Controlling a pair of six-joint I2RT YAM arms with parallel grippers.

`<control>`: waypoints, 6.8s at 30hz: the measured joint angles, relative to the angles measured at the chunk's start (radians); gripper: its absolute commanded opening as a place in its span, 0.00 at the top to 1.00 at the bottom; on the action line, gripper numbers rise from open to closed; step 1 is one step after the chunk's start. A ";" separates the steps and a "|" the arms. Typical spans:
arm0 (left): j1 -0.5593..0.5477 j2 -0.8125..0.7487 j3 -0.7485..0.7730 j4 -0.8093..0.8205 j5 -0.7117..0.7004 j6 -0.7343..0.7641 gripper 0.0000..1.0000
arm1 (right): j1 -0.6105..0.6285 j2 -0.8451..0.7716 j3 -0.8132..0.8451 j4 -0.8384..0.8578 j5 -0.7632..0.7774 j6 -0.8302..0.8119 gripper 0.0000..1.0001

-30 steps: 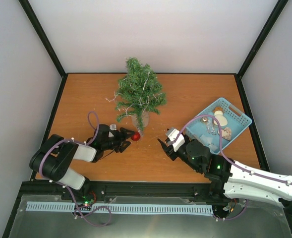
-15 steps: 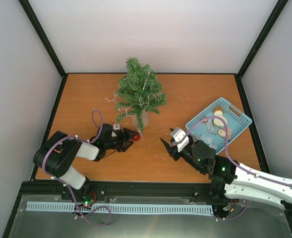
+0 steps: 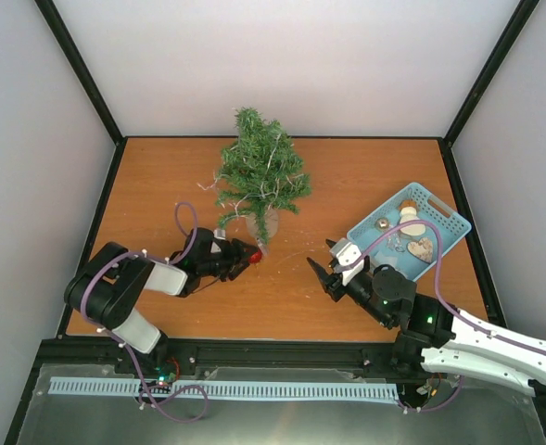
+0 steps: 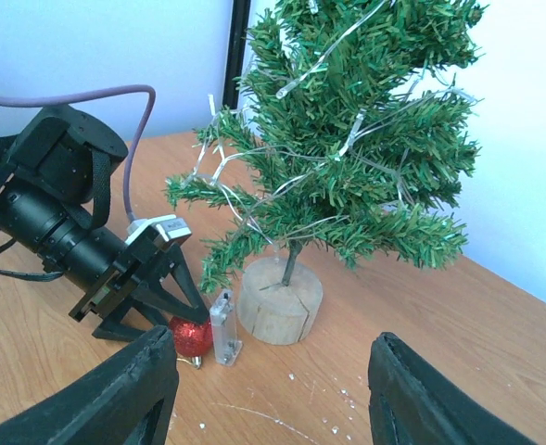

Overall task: Decorate the small christmas tree
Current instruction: Pick up the decoration item from the center of the board, then hang the decoration item on the Christmas tree.

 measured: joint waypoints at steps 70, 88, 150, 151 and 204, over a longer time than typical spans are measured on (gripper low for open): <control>-0.001 -0.967 0.086 -0.636 -0.004 -0.105 0.55 | -0.078 0.893 -0.045 1.070 -0.325 -0.198 0.62; -0.001 -0.986 0.090 -0.640 -0.004 -0.107 0.56 | -0.097 0.936 -0.018 1.051 -0.356 -0.174 0.78; -0.001 -0.486 0.894 -0.520 -0.203 0.213 0.59 | -0.391 0.873 1.039 0.045 -0.491 -0.495 0.97; -0.001 -0.477 0.901 -0.520 -0.204 0.213 0.59 | -0.394 0.877 1.050 0.038 -0.493 -0.494 0.97; -0.001 -0.463 0.823 -0.496 -0.234 0.215 0.61 | -0.451 0.989 1.248 -0.153 -0.589 -0.530 0.97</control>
